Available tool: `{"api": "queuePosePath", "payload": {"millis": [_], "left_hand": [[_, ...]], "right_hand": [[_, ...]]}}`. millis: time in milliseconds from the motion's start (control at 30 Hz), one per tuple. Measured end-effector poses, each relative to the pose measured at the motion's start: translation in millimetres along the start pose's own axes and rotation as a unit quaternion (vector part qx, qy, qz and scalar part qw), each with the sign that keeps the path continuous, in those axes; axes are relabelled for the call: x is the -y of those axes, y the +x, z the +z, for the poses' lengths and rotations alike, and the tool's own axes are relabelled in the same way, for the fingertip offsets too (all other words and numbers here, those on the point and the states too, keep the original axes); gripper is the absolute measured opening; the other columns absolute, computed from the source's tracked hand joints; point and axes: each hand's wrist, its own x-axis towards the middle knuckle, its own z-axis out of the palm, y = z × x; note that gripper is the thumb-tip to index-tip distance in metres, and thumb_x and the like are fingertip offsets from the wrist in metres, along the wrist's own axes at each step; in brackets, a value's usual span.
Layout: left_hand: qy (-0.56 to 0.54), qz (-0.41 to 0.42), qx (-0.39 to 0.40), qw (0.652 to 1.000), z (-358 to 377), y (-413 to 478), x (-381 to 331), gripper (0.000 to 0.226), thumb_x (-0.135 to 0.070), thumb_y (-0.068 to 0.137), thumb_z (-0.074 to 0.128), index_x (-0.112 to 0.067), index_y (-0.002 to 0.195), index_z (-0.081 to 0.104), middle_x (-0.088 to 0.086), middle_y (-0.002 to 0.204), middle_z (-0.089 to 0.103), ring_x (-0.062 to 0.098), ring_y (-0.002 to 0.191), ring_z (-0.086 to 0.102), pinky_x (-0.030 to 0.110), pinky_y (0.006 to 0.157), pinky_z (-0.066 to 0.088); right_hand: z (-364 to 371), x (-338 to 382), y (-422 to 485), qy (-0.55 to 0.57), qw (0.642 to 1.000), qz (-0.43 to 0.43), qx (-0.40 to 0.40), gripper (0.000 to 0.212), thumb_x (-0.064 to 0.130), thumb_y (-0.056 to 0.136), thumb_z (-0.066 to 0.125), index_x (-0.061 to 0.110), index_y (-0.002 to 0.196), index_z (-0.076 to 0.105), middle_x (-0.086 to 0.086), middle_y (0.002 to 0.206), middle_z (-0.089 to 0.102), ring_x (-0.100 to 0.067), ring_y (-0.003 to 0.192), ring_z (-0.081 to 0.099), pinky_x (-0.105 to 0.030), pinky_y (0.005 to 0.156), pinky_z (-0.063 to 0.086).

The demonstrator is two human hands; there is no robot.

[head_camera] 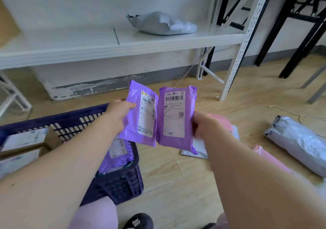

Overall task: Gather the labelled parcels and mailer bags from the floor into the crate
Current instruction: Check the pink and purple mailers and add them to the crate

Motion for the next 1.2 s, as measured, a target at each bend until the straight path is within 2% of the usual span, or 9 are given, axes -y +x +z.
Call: {"api": "queuePosePath", "payload": {"millis": [67,133,267,433,600,700,800,933,1200], "left_hand": [[-0.012,-0.016,0.007,1.000,-19,-9,5,0.003,-0.010,0.091,0.058,-0.009,0.093,0.060,0.015,0.096,0.067,0.029,0.081,0.062,0.044,0.087,0.048],[-0.021,-0.040,0.018,0.999,-35,-16,6,0.023,-0.018,0.090,0.060,-0.008,0.111,0.060,0.014,0.109,0.066,0.030,0.095,0.063,0.045,0.096,0.046],[-0.055,-0.042,0.059,0.996,-44,-29,-7,0.013,-0.020,0.095,0.054,-0.010,0.099,0.061,0.008,0.086,0.066,0.021,0.072,0.062,0.029,0.064,0.048],[-0.057,0.009,0.095,0.994,-43,-30,-6,0.015,-0.011,0.087,0.065,-0.010,0.102,0.064,0.008,0.085,0.068,0.021,0.072,0.064,0.033,0.067,0.055],[-0.079,0.049,0.037,0.995,-61,-14,-8,0.033,-0.015,0.082,0.071,-0.014,0.114,0.063,0.007,0.099,0.071,0.026,0.091,0.067,0.039,0.079,0.056],[-0.107,0.051,-0.001,0.993,-79,-4,-8,0.030,-0.014,0.084,0.069,-0.012,0.113,0.064,0.008,0.094,0.071,0.027,0.086,0.067,0.038,0.077,0.055],[-0.124,0.043,-0.030,0.991,-96,2,-8,0.023,-0.010,0.085,0.065,-0.012,0.108,0.064,0.008,0.082,0.069,0.026,0.073,0.065,0.035,0.070,0.054],[-0.125,0.040,-0.037,0.991,-117,8,-3,0.024,-0.011,0.086,0.065,-0.008,0.109,0.065,0.009,0.082,0.070,0.023,0.068,0.066,0.032,0.067,0.054],[-0.072,0.039,-0.043,0.996,-148,27,15,0.025,0.001,0.094,0.048,-0.007,0.115,0.058,0.007,0.085,0.065,0.021,0.074,0.062,0.033,0.069,0.052]], "right_hand": [[17,-6,-18,-0.005,1.000,0.008,0.021,0.031,0.008,0.095,0.040,0.007,0.068,0.056,-0.004,0.038,0.058,-0.016,0.030,0.056,-0.030,0.047,0.054],[35,-9,-32,-0.019,0.999,0.014,0.035,0.032,0.008,0.095,0.040,0.006,0.067,0.056,-0.005,0.040,0.060,-0.017,0.031,0.057,-0.029,0.042,0.053],[69,-5,-50,-0.031,0.998,0.009,0.053,0.028,0.009,0.093,0.042,0.008,0.068,0.056,-0.007,0.061,0.061,-0.022,0.052,0.059,-0.039,0.081,0.056],[106,-5,-63,0.017,0.996,-0.004,0.087,0.031,0.005,0.095,0.044,0.009,0.065,0.048,-0.003,0.040,0.049,-0.011,0.032,0.048,-0.014,0.031,0.041],[139,1,-74,-0.017,0.985,-0.053,0.161,0.021,0.033,0.091,0.054,0.018,0.079,0.061,-0.002,0.079,0.058,-0.016,0.068,0.053,-0.027,0.066,0.049],[152,6,-80,-0.065,0.962,-0.066,0.258,0.043,0.060,0.082,0.058,0.021,0.098,0.065,0.001,0.093,0.058,-0.017,0.085,0.051,-0.030,0.085,0.045],[164,4,-84,-0.174,0.917,-0.127,0.336,0.042,0.041,0.085,0.065,0.029,0.124,0.056,0.009,0.107,0.061,-0.009,0.095,0.057,-0.032,0.094,0.042],[192,-8,-80,-0.188,0.904,-0.204,0.326,0.052,0.001,0.081,0.069,0.025,0.124,0.053,0.008,0.086,0.062,-0.003,0.073,0.060,-0.013,0.055,0.048],[228,-28,-41,-0.262,0.902,-0.256,0.230,0.026,0.005,0.080,0.062,0.010,0.105,0.063,-0.012,0.088,0.060,-0.020,0.080,0.055,-0.031,0.073,0.047]]}}
